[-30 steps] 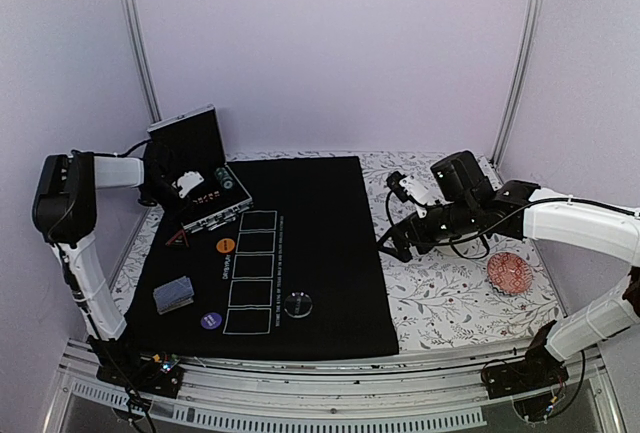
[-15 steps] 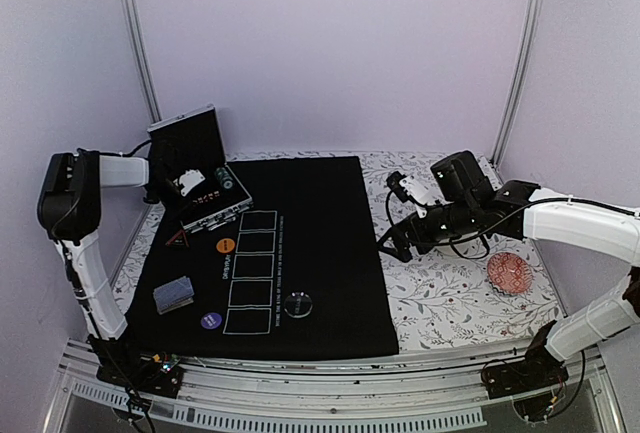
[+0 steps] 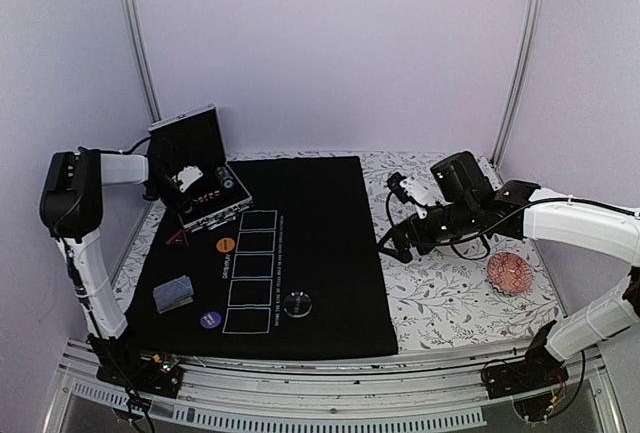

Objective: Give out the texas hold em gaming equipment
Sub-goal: Pick up the pile of poker chips from the chip case, then pass from the left arm to the right

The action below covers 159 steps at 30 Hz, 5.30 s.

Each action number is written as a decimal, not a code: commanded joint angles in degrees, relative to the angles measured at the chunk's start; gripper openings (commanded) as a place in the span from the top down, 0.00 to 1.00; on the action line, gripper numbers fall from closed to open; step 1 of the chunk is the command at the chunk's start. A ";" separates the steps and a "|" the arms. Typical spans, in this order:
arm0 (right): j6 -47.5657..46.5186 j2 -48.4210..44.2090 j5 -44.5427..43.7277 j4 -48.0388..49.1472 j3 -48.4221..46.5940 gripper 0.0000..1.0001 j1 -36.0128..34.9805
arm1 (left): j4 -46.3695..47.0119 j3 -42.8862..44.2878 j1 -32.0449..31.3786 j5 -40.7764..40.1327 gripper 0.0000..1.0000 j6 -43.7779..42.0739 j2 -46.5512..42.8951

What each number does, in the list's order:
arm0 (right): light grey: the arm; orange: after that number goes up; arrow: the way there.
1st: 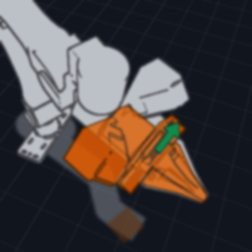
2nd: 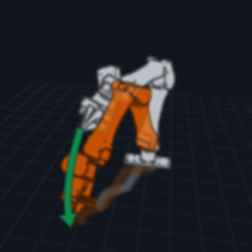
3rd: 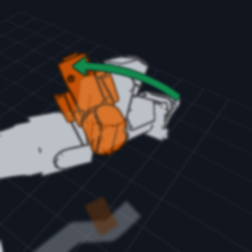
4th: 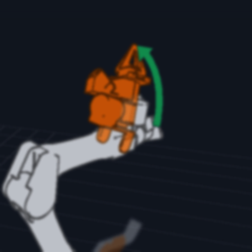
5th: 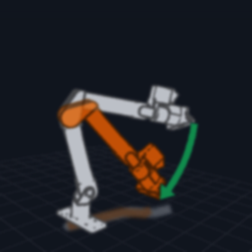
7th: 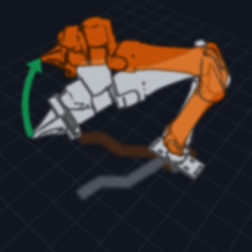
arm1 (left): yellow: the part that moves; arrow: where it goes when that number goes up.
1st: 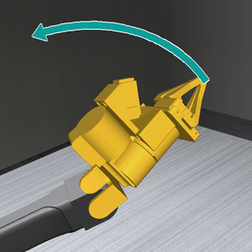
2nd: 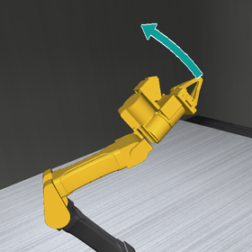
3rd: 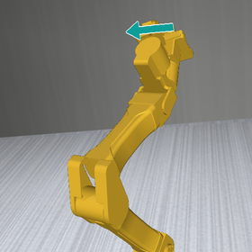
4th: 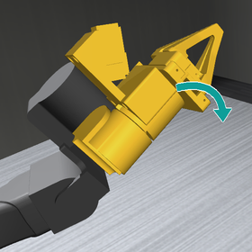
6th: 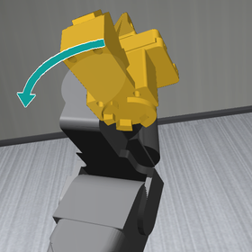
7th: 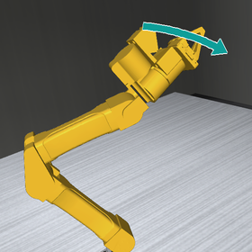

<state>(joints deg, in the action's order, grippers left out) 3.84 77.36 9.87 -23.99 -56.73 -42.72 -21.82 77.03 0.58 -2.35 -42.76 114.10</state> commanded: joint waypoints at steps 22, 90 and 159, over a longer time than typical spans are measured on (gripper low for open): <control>0.65 -3.47 0.61 -1.26 -0.01 0.01 0.01 | -4.50 -0.39 -0.84 -1.42 0.44 0.82 2.55; 5.00 17.65 1.39 11.26 -10.84 0.02 -11.88 | 2.46 -20.18 -28.60 33.25 1.00 57.98 -10.19; -34.55 56.41 6.77 47.41 -24.65 0.35 -17.26 | 45.89 -44.30 -23.17 51.18 0.84 88.28 -12.40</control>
<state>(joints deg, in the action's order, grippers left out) -29.87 130.52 16.45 26.81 -78.59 -59.68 16.01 34.15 -23.07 47.24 41.54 99.77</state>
